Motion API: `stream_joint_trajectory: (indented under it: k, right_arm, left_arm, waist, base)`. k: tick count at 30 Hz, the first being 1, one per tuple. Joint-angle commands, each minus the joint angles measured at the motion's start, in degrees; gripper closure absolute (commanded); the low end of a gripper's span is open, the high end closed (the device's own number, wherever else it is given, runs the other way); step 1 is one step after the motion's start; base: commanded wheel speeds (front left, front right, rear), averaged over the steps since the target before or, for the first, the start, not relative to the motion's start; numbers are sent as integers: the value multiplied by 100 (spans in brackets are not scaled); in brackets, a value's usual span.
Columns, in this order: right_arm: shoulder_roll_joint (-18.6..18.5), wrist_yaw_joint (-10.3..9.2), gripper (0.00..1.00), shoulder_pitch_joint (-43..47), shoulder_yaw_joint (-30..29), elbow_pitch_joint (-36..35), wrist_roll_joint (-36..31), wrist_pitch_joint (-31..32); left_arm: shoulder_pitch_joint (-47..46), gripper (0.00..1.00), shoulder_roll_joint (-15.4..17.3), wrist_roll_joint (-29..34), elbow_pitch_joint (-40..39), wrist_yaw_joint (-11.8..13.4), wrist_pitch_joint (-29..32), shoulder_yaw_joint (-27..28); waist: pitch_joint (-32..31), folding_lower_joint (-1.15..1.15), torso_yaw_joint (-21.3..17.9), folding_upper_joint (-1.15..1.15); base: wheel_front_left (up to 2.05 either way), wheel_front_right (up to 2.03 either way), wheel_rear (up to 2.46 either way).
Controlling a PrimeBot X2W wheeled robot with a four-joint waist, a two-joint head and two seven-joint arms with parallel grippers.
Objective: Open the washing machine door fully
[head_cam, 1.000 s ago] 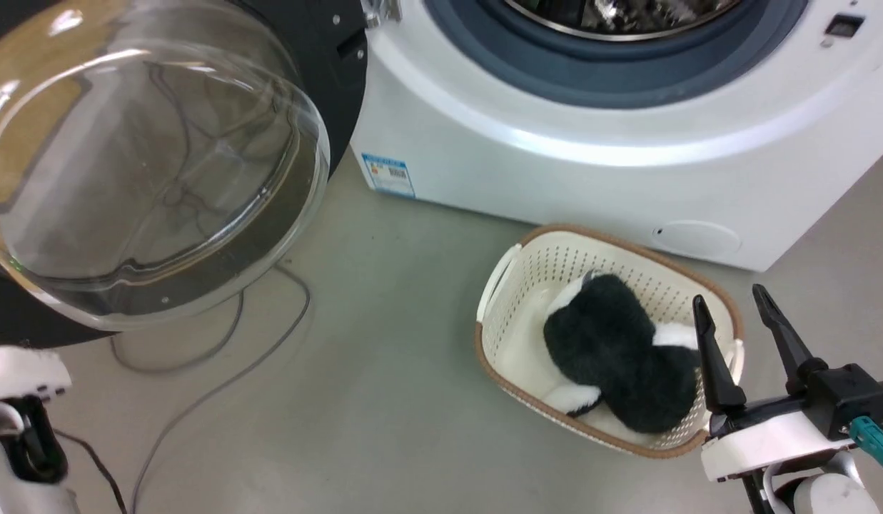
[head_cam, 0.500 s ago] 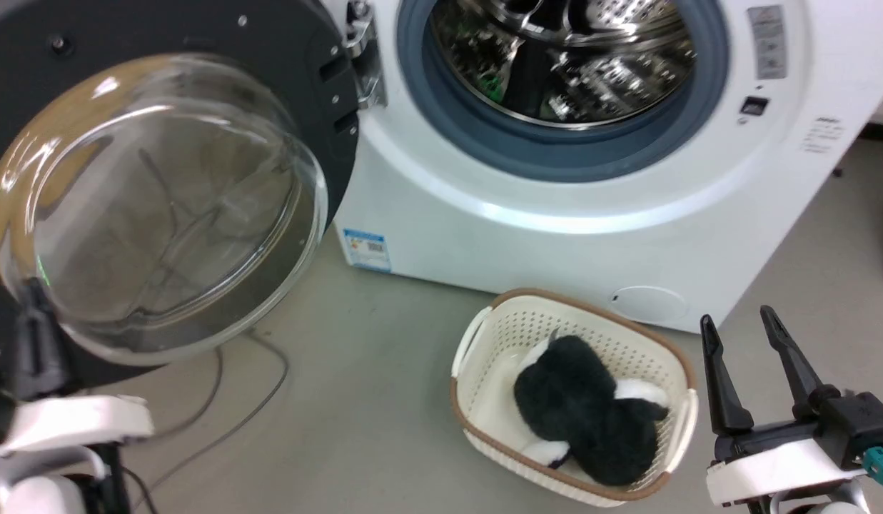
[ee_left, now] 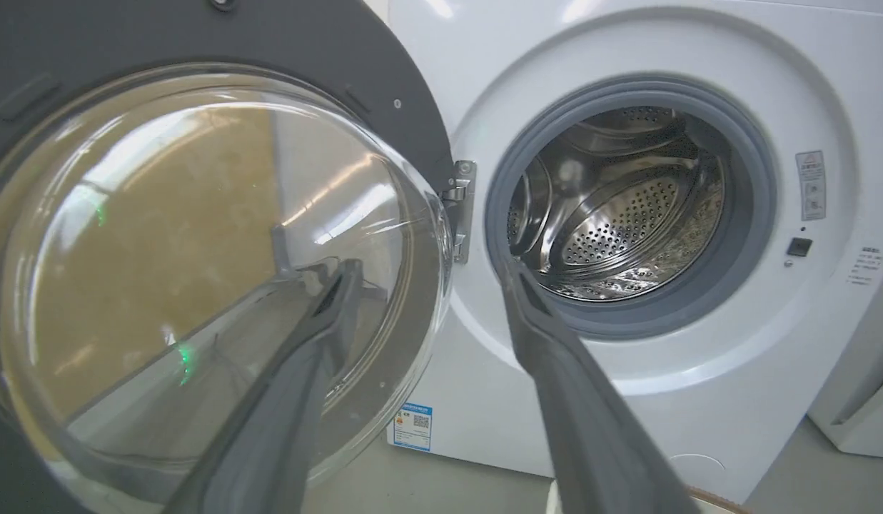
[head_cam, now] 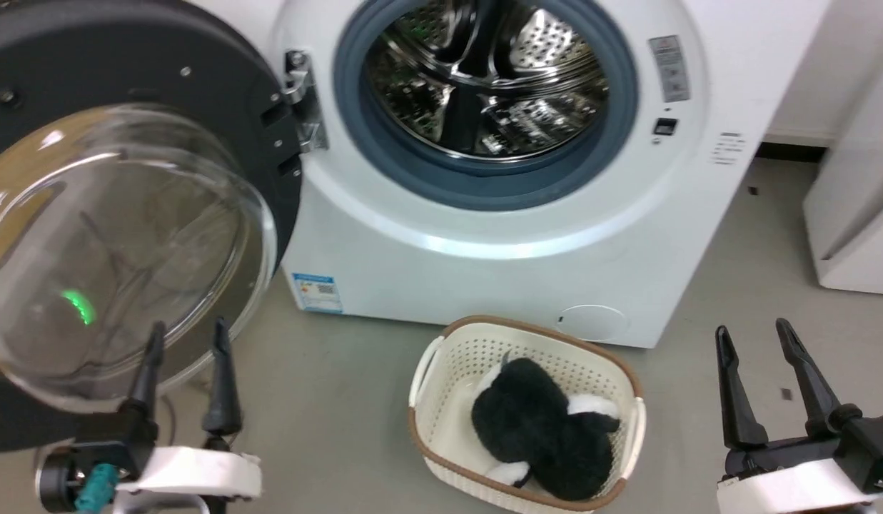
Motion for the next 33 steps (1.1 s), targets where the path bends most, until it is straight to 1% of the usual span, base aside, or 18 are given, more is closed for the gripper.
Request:
stream_joint_trajectory:
  k: [1,2,8,13,18,19,33]
  right_arm:
    - [19,5,0,83,2,-64,44,-25]
    - [19,5,0,83,2,-64,44,-25]
    - [19,5,0,175,9,-65,100,-25]
    - [19,5,0,263,61,-23,117,-25]
    - [19,5,0,329,135,57,116,-25]
    - [0,0,100,270,125,57,89,1]
    - [1,0,100,235,144,62,36,146]
  left_arm:
    - [134,0,6,14,-17,42,10,-108]
    - [134,0,6,14,-17,42,10,-108]
    - [319,0,6,47,19,122,10,-280]
    - [475,0,5,123,96,320,10,-317]
    - [587,0,5,222,173,455,10,-377]
    - [539,100,-3,224,180,452,1,-388]
    - [519,100,-4,263,133,445,146,-448]
  waist:
    - [-79,1,-179,0]
    - [-79,1,-179,0]
    - [-123,1,-490,0]
    - [-143,1,-735,0]
    - [-161,1,-884,0]
    - [-158,1,-879,0]
    - [-163,1,-879,0]
  base:
    - [0,0,0]
    - [0,0,0]
    - [0,0,0]
    - [0,0,0]
    - [0,0,0]
    - [0,0,0]
    - [0,0,0]
